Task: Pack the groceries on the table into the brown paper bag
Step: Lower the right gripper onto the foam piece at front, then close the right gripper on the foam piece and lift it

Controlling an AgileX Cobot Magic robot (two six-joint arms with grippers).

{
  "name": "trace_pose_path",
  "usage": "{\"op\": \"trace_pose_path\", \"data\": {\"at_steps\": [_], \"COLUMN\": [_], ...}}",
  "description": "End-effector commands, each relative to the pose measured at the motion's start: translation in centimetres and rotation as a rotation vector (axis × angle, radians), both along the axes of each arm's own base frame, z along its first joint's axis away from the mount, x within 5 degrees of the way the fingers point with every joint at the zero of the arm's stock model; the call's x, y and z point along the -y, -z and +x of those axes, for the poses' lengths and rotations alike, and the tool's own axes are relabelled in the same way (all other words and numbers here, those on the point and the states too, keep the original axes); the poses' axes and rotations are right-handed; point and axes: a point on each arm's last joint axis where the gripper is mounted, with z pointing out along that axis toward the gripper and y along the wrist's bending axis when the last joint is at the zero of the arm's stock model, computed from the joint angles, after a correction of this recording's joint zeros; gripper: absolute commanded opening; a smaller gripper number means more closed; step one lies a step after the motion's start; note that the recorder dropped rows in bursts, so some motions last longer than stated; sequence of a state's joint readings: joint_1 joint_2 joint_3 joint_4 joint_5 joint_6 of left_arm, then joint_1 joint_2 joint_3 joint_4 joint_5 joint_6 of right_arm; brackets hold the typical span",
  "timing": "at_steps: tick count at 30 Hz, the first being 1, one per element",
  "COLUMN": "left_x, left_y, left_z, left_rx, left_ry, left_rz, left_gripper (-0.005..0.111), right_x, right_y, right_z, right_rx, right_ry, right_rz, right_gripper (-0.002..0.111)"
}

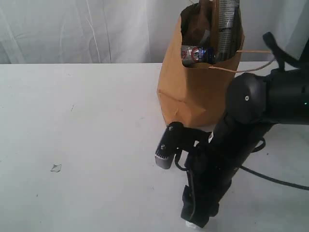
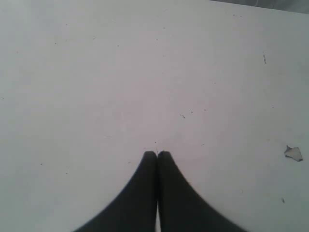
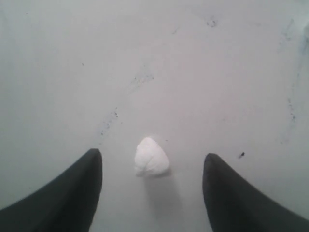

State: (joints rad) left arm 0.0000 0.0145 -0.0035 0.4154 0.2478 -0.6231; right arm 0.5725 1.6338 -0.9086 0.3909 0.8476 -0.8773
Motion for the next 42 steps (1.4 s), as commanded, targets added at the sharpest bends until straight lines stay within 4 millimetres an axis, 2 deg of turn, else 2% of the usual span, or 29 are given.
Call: {"op": "trace_pose_path", "data": {"at_steps": [1,6,10,14,18,21,25,29,32,42], "left_x": [0.0,0.0,0.0,0.0,0.0,0.0,0.0,0.0,0.0,0.0], "left_y": [0.1,0.1,0.1,0.1,0.1,0.1,0.1,0.1,0.1,0.1], "left_z": [0.0,0.0,0.0,0.0,0.0,0.0,0.0,0.0,0.0,0.0], "left_rx": [-0.006,-0.006,-0.006,-0.006,-0.006,-0.006,-0.006,-0.006,-0.006,-0.006], "left_ry": [0.001,0.001,0.001,0.001,0.001,0.001,0.001,0.001,0.001,0.001], "left_rz": [0.004,0.004,0.004,0.004,0.004,0.004,0.004,0.004,0.004,0.004], "left_gripper": [0.000,0.000,0.000,0.000,0.000,0.000,0.000,0.000,0.000,0.000], "right_x": [-0.5,-0.7,-0.9,-0.9,-0.8,-0.8,-0.7,-0.1,0.9,6.6], "right_y": [2.0,3.5,3.8,3.8,3.8,3.8,3.0,-0.1,-3.5,-15.1], "right_z": [-0.5,-1.1,-1.3,-1.4,-1.3,-1.3,-1.2,-0.4,0.7,4.9], "right_rx": [-0.012,-0.016,0.018,0.027,0.025,0.011,-0.002,-0.011,-0.002,0.204], "right_ry": [-0.074,-0.118,-0.156,-0.172,-0.159,-0.103,-0.032,0.033,0.074,0.355], "right_rz": [-0.051,-0.091,-0.108,-0.117,-0.132,-0.137,-0.147,-0.194,-0.171,0.062], "right_gripper": [0.057,0.057,0.054,0.039,0.015,0.002,0.000,0.000,0.000,0.000]}}
